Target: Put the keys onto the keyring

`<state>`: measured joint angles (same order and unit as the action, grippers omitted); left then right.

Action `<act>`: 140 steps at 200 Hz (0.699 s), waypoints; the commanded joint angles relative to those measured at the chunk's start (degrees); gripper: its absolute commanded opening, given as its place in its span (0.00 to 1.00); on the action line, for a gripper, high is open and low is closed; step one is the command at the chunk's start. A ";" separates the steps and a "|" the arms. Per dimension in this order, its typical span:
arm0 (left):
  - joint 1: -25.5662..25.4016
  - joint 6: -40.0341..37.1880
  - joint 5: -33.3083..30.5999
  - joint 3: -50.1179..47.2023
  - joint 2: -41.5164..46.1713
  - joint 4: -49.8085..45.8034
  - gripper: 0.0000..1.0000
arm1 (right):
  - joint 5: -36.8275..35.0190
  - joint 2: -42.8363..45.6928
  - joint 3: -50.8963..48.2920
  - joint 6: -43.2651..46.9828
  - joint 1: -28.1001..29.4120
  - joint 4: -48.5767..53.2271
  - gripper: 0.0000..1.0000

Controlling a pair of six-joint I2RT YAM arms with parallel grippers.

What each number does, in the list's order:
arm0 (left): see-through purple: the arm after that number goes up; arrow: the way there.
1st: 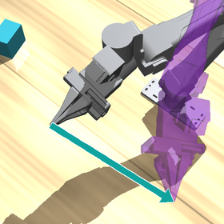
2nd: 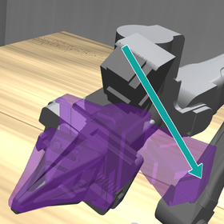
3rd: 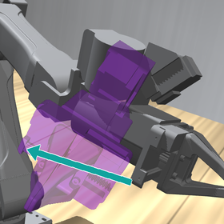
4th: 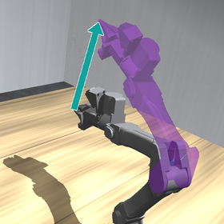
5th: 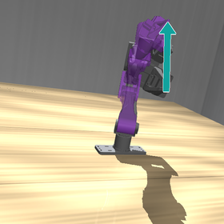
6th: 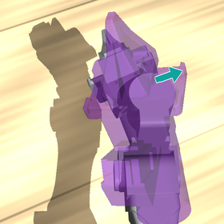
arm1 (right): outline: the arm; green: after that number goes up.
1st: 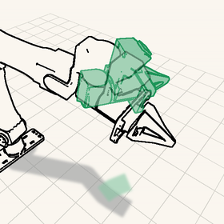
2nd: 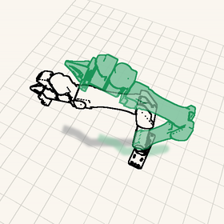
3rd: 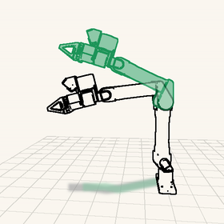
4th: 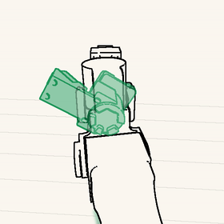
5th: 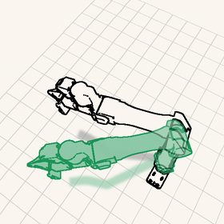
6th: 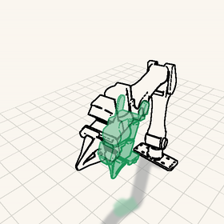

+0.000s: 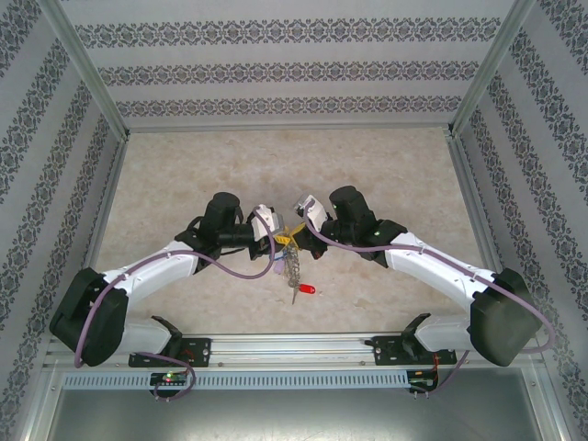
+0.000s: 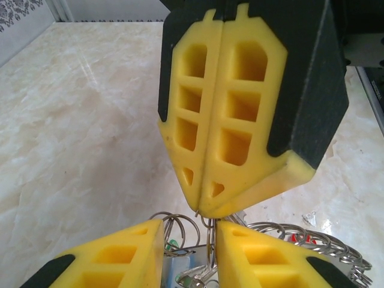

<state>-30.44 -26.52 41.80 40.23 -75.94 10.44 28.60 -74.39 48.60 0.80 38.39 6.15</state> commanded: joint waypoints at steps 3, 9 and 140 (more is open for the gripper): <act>-0.89 -2.60 0.36 1.82 -0.87 -3.35 0.28 | 2.16 1.27 1.92 0.55 0.37 -2.02 0.00; -0.93 -2.72 0.39 1.75 -0.79 -3.61 0.28 | 2.07 1.19 1.94 0.54 0.40 -2.04 0.00; -1.03 -2.58 1.38 3.07 -2.44 -2.53 0.25 | 3.65 0.56 2.43 0.57 0.86 -1.78 0.00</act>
<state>-30.70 -28.49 41.78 41.50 -77.93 6.79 29.67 -74.39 48.64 0.78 38.41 6.15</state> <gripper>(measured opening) 0.252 0.059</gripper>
